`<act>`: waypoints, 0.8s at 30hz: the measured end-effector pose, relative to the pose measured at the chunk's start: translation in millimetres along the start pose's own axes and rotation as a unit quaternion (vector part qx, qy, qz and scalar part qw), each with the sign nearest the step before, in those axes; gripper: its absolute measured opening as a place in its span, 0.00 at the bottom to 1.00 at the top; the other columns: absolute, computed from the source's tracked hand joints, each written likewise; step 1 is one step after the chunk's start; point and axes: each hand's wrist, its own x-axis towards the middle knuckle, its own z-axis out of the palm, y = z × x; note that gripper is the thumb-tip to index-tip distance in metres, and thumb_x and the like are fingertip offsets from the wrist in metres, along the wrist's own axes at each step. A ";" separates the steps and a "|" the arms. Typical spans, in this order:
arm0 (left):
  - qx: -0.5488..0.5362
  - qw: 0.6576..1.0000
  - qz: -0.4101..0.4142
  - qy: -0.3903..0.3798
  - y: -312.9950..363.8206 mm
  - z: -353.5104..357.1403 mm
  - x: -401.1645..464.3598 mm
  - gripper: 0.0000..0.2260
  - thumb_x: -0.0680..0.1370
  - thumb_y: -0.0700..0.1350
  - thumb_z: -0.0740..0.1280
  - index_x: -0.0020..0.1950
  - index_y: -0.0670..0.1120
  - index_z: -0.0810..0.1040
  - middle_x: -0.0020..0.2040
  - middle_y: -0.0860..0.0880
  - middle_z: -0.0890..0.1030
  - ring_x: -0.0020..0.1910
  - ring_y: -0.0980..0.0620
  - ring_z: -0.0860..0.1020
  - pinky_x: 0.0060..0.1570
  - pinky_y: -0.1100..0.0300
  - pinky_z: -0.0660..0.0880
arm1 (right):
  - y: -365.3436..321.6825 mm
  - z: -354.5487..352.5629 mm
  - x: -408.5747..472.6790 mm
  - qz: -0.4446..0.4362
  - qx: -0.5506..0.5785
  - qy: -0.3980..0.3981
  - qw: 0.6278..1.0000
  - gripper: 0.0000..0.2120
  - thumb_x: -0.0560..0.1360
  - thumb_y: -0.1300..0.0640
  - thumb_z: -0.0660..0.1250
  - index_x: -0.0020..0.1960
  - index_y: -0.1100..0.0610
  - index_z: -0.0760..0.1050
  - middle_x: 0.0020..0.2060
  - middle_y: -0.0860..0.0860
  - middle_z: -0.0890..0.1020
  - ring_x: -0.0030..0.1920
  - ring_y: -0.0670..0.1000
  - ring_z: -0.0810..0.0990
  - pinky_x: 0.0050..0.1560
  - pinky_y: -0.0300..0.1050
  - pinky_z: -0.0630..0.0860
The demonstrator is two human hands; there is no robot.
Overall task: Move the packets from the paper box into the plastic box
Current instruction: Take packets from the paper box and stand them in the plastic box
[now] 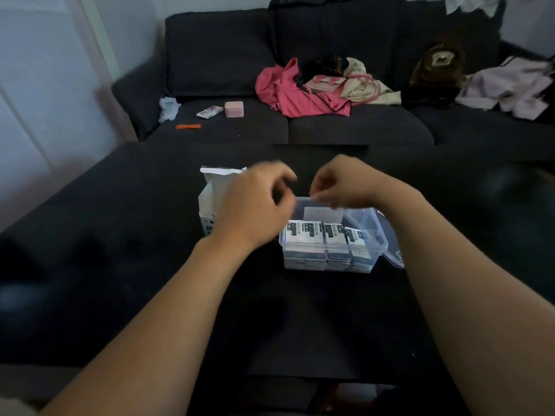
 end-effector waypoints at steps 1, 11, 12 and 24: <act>-0.009 0.995 -0.018 0.100 -3.7 -10.3 2.1 0.10 0.72 0.42 0.67 0.51 0.48 0.83 0.43 0.51 0.81 0.40 0.52 0.78 0.43 0.54 0.77 | -10.5 -0.3 -0.9 -0.038 0.045 0.029 0.998 0.02 0.76 0.59 0.73 0.45 0.54 0.83 0.41 0.51 0.86 0.36 0.47 0.83 0.42 0.45 0.83; -0.018 0.914 -0.401 -0.067 -74.5 -46.0 -11.0 0.11 0.78 0.51 0.65 0.43 0.47 0.83 0.46 0.45 0.84 0.46 0.43 0.83 0.48 0.45 0.83 | -89.4 49.8 4.8 -0.167 -0.001 -0.016 0.986 0.23 0.78 0.66 0.61 0.69 0.51 0.77 0.60 0.47 0.82 0.29 0.32 0.72 0.36 0.25 0.68; -0.012 0.923 -0.379 -0.066 -75.4 -45.6 -11.3 0.11 0.79 0.49 0.65 0.42 0.47 0.83 0.44 0.44 0.84 0.43 0.43 0.83 0.45 0.45 0.83 | -86.6 52.5 6.7 -0.157 -0.007 -0.015 0.987 0.22 0.79 0.64 0.60 0.69 0.49 0.76 0.65 0.49 0.79 0.31 0.33 0.71 0.41 0.31 0.71; 0.068 0.978 -0.189 0.058 -55.9 -41.3 -7.7 0.15 0.82 0.46 0.64 0.36 0.46 0.79 0.31 0.49 0.77 0.32 0.49 0.74 0.32 0.55 0.65 | -81.1 56.3 0.8 -0.114 0.057 -0.112 0.985 0.40 0.76 0.68 0.61 0.78 0.35 0.57 0.66 0.57 0.75 0.33 0.51 0.87 0.36 0.47 0.85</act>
